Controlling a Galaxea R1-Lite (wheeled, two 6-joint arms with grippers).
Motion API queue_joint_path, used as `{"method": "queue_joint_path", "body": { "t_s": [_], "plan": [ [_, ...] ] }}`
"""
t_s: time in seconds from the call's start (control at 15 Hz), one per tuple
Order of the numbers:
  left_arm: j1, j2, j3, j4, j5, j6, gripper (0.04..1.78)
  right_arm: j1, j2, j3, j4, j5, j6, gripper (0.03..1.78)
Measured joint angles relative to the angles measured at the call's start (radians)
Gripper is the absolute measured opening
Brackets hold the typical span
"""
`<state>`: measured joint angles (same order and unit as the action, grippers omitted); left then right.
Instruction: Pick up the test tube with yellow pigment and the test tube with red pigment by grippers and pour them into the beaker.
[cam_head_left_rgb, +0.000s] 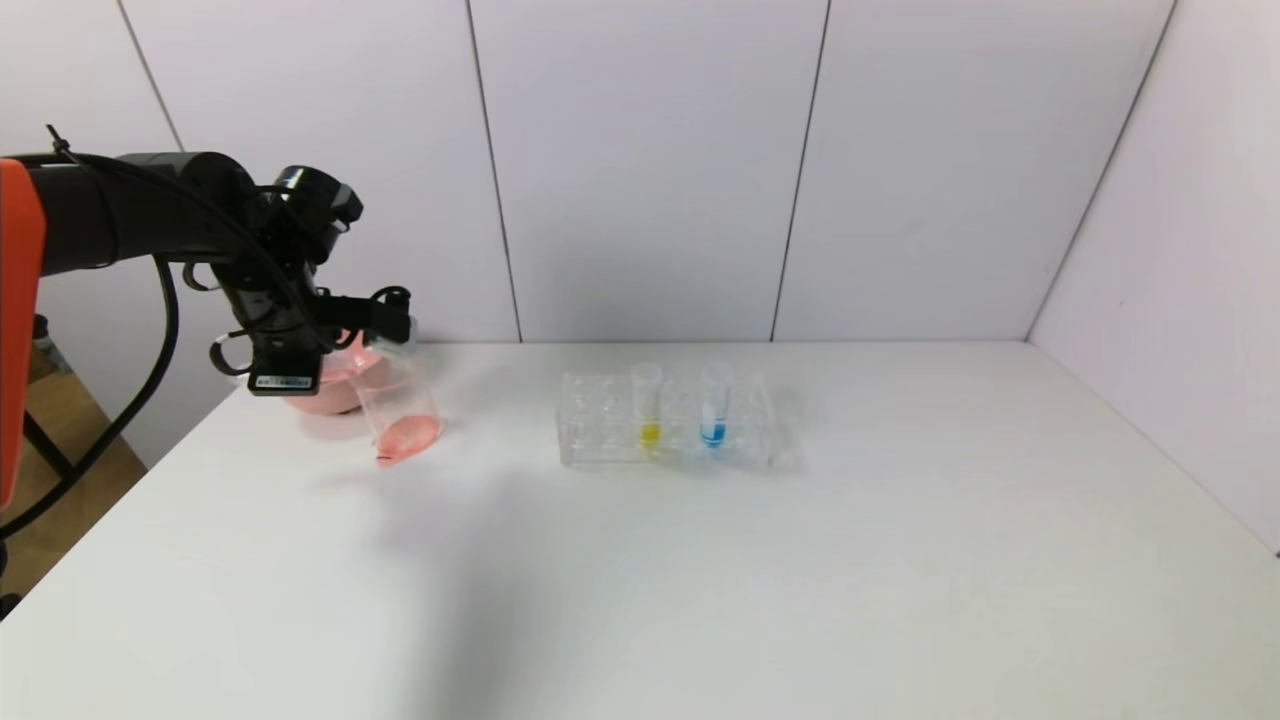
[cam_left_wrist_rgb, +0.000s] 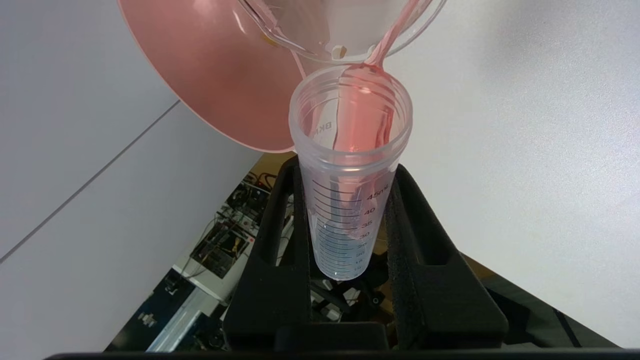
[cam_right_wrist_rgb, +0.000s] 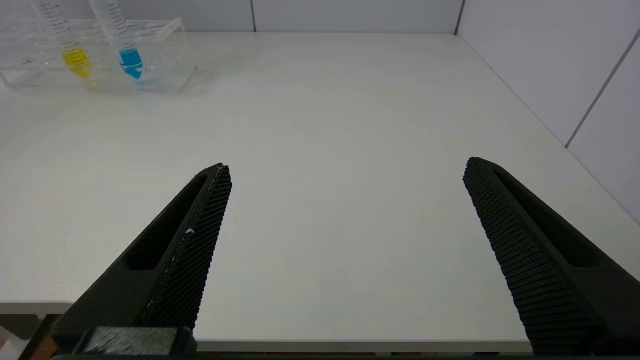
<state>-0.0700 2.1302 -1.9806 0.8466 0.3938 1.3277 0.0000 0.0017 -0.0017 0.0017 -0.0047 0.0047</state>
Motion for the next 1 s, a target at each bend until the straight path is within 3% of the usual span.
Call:
{"method": "queue_joint_path", "body": {
  "t_s": [1.0],
  "plan": [
    [-0.021,0.008,-0.003,-0.002,0.075,-0.019,0.45,0.0,0.0,0.0,0.0,0.0,0.0,1.7]
  ]
}}
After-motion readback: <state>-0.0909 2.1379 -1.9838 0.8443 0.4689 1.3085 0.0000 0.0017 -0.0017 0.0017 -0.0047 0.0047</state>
